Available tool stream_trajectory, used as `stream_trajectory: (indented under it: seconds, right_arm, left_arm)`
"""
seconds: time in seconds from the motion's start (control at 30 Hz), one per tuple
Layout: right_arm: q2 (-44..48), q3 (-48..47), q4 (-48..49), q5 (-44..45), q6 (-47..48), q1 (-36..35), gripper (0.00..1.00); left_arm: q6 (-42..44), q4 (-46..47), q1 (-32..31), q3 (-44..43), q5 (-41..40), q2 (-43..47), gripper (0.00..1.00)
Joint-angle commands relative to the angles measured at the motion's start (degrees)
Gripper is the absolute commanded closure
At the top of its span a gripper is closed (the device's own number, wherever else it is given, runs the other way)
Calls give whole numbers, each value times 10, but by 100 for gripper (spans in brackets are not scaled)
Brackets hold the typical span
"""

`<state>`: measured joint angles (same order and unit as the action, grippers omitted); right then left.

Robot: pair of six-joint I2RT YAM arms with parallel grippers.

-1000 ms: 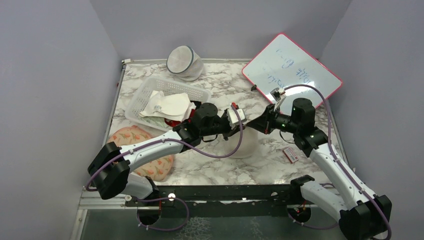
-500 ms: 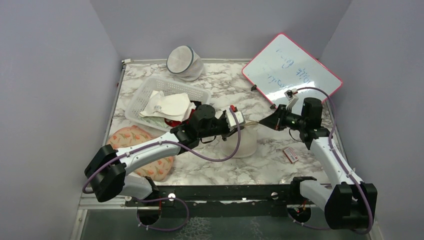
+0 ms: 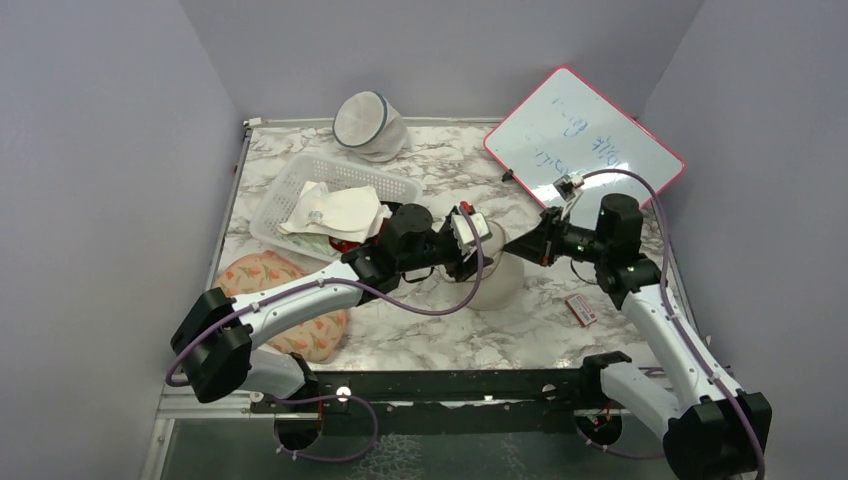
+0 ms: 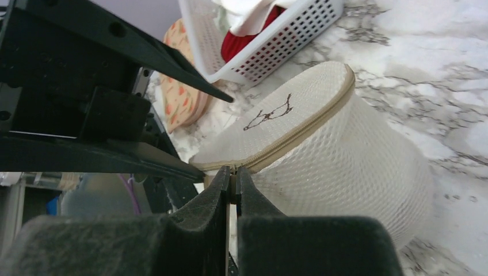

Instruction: Unzip the laundry bag and remove the bra

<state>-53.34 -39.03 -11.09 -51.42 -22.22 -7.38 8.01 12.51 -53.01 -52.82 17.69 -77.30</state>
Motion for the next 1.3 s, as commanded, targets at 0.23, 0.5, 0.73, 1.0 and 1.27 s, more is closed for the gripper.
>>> stream_trajectory:
  seconds: [0.23, 0.5, 0.73, 1.0, 1.27]
  right_arm:
    - [3, -42, 22, 69, -37, -101, 99]
    - [13, -45, -4, 116, -22, -101, 99]
    - [16, -44, -49, 219, 2, -99, 99]
    - [-2, -22, -43, 189, 8, 0, 99]
    - [-11, -19, -15, 57, 28, 17, 99]
  left_arm:
    - [2, -5, -12, -18, -13, -7, 70]
    - [16, -13, -12, -20, -23, -6, 100]
    - [35, 7, -12, 1, -57, 20, 100]
    - [44, 49, -12, 34, -94, 65, 100]
    - [48, 50, -12, 33, -97, 65, 100]
